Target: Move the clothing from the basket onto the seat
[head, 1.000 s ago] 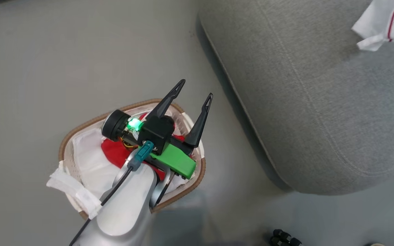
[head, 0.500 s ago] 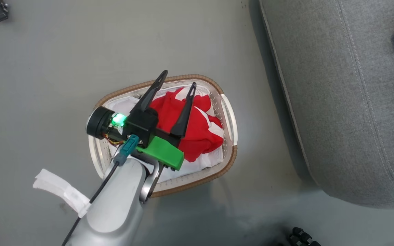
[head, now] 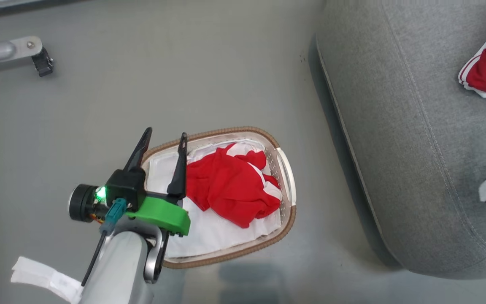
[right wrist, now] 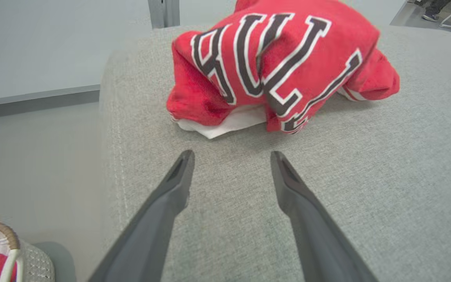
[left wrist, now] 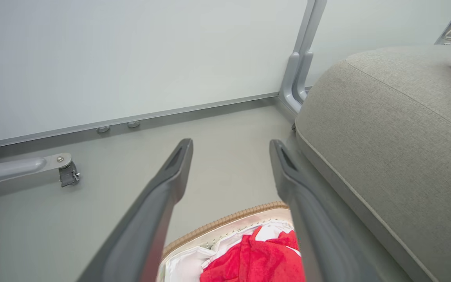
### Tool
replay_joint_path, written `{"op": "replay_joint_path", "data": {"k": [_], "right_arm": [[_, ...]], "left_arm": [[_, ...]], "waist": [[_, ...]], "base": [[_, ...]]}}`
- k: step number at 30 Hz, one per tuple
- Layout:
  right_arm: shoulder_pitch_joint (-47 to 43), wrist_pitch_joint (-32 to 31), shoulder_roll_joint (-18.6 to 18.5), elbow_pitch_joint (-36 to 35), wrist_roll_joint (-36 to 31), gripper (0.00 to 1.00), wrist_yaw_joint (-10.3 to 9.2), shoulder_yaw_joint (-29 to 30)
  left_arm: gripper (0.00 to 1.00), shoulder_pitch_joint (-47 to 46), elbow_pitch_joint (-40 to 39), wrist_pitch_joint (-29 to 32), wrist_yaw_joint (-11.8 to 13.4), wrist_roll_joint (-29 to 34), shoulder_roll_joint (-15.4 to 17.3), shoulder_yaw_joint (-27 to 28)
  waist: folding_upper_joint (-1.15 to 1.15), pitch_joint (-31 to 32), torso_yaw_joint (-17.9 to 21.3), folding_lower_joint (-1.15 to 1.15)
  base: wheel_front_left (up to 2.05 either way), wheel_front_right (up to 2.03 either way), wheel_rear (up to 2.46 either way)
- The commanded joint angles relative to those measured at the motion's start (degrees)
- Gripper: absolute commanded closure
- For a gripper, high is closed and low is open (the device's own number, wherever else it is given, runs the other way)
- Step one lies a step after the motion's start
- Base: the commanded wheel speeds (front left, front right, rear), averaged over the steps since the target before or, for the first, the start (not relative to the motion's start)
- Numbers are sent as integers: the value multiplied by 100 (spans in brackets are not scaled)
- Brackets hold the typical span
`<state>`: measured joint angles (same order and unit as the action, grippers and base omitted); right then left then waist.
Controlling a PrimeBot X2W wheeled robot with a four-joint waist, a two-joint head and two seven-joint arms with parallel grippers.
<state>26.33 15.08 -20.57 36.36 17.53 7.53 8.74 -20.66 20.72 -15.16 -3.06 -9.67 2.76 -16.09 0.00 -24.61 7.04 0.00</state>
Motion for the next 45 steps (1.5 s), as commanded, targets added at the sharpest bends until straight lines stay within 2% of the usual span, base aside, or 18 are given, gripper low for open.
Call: {"op": "replay_joint_path", "data": {"k": [1, 6, 13, 18, 25, 33, 35, 45], "right_arm": [[-131, 13, 56, -215, 57, 0, -7, -119], [-324, 13, 398, -980, 163, 0, -7, -682], [-561, 13, 776, -1606, 212, 0, -8, -1301], [-885, 13, 888, -1730, 191, 0, -7, -1589], [-1331, 13, 967, -1694, 255, 0, -7, -1563], [-1287, 13, 927, -1774, 262, 0, -7, -1507], [-1114, 13, 897, -1874, 277, 0, -7, -1507], [-34, 13, 730, -2525, 394, 0, -7, -1568]], "left_arm": [[0, 178, -39, 1, 76, 37, 26, 127], [0, 574, -226, 1, 358, 162, 26, 637], [0, 1151, -496, 1, 710, 255, 23, 1300], [0, 1497, -604, 1, 600, 316, 25, 1527], [0, 1882, -729, 1, 427, 276, 24, 1602], [0, 1873, -517, 1, 204, 83, 23, 1188], [0, 1630, -306, 1, 62, 157, 19, 855], [0, 27, 991, 0, 51, -428, 31, -603]], "waist": [[0, 435, -118, 0], [0, 818, -303, 0], [0, 1293, -610, 0], [0, 1574, -777, 0], [0, 1788, -828, 0], [0, 1586, -744, 0], [0, 1384, -698, 0], [0, 45, -131, 0]], "base": [[0, 0, 0], [0, 0, 0], [0, 0, 0], [0, 0, 0], [0, 0, 0], [0, 0, 0], [0, 0, 0], [0, 0, 0]]}}
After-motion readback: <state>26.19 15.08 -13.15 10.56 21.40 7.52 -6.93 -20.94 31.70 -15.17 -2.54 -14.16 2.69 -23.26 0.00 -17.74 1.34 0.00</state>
